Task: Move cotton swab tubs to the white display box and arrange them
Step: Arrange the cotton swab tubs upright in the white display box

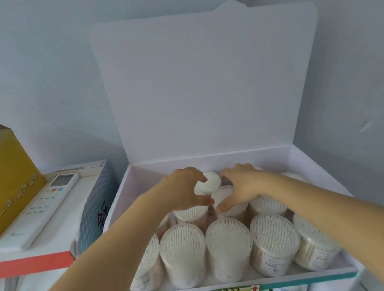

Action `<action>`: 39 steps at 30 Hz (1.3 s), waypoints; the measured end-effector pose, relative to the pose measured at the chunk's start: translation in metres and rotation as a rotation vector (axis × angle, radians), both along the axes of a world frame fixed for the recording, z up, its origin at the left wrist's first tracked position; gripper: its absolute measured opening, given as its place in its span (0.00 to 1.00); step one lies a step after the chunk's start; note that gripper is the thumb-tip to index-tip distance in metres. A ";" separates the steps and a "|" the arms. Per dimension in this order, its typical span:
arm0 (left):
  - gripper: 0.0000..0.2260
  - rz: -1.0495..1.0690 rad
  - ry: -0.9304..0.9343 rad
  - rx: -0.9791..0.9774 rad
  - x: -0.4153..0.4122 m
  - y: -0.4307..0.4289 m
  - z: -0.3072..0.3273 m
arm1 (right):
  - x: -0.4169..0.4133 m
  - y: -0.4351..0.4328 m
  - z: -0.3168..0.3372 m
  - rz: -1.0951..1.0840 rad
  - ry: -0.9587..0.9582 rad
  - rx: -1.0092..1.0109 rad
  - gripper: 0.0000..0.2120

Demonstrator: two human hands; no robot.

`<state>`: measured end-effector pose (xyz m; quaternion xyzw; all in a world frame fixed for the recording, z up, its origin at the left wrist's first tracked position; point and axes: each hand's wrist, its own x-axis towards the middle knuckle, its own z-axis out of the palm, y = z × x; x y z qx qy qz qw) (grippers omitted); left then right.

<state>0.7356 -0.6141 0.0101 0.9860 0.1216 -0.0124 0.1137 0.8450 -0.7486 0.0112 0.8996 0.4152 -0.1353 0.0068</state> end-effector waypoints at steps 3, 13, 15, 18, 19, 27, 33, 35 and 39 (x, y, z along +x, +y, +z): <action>0.27 0.038 -0.021 -0.029 0.018 0.004 -0.008 | -0.005 -0.001 -0.007 0.005 0.002 -0.006 0.41; 0.26 0.200 -0.032 -0.132 0.050 0.011 -0.016 | 0.021 -0.009 0.023 -0.106 0.226 0.231 0.42; 0.26 0.182 0.010 -0.117 0.049 0.013 -0.017 | 0.024 -0.012 0.029 -0.141 0.240 0.251 0.34; 0.28 0.142 0.042 -0.076 0.050 0.016 -0.020 | 0.019 -0.008 0.029 -0.137 0.176 0.210 0.30; 0.29 0.137 0.035 -0.069 0.051 0.017 -0.021 | 0.016 -0.005 0.029 -0.125 0.142 0.189 0.31; 0.23 0.108 0.009 -0.094 0.048 0.019 -0.016 | -0.009 0.012 0.010 -0.094 -0.185 -0.092 0.40; 0.28 0.065 0.087 -0.110 0.037 0.022 -0.008 | -0.004 0.008 0.027 0.039 -0.045 -0.069 0.40; 0.30 0.085 0.087 -0.114 0.038 0.018 -0.011 | 0.002 0.003 0.031 0.202 0.098 -0.089 0.38; 0.32 0.107 0.064 -0.077 0.045 0.012 -0.015 | 0.005 0.000 0.014 0.351 0.090 -0.070 0.41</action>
